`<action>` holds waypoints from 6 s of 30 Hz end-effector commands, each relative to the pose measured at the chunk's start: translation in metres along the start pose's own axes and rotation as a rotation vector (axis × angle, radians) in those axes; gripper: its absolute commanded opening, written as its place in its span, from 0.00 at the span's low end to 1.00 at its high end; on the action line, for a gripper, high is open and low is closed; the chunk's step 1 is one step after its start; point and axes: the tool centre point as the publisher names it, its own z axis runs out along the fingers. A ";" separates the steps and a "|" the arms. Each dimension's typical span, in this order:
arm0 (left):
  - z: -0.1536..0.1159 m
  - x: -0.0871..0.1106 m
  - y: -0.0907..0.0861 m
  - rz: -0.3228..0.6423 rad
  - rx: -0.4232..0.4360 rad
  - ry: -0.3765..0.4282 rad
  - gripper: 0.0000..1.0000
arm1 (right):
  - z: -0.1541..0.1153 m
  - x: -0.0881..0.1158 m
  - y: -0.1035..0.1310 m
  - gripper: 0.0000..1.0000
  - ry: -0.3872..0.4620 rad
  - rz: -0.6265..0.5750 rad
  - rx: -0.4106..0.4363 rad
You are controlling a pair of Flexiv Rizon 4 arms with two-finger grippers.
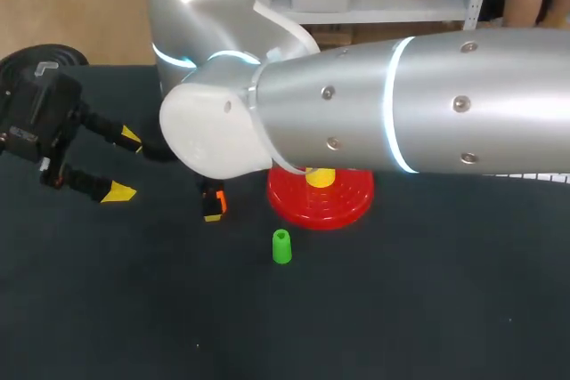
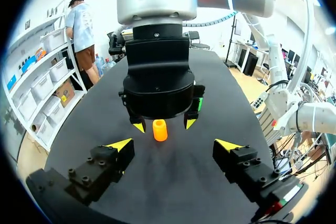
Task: Pick up and stack the cylinders on the red base in this order: pink,purple,orange,green
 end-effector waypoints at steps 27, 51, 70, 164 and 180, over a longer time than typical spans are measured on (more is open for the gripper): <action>0.000 0.001 0.000 0.003 0.000 -0.002 1.00 | 0.002 0.004 0.005 0.00 0.002 0.016 0.020; 0.000 0.001 0.000 0.003 0.000 -0.002 1.00 | -0.003 0.007 0.004 0.00 -0.029 0.055 0.036; 0.000 0.001 0.000 0.003 0.000 -0.002 1.00 | -0.100 0.013 -0.001 0.00 -0.004 0.078 0.067; 0.000 0.001 0.000 0.003 0.000 -0.002 1.00 | -0.226 0.153 -0.017 0.00 -0.118 0.365 -0.123; 0.000 0.001 0.000 0.003 0.000 -0.002 1.00 | -0.223 0.157 -0.013 0.00 -0.121 0.365 -0.127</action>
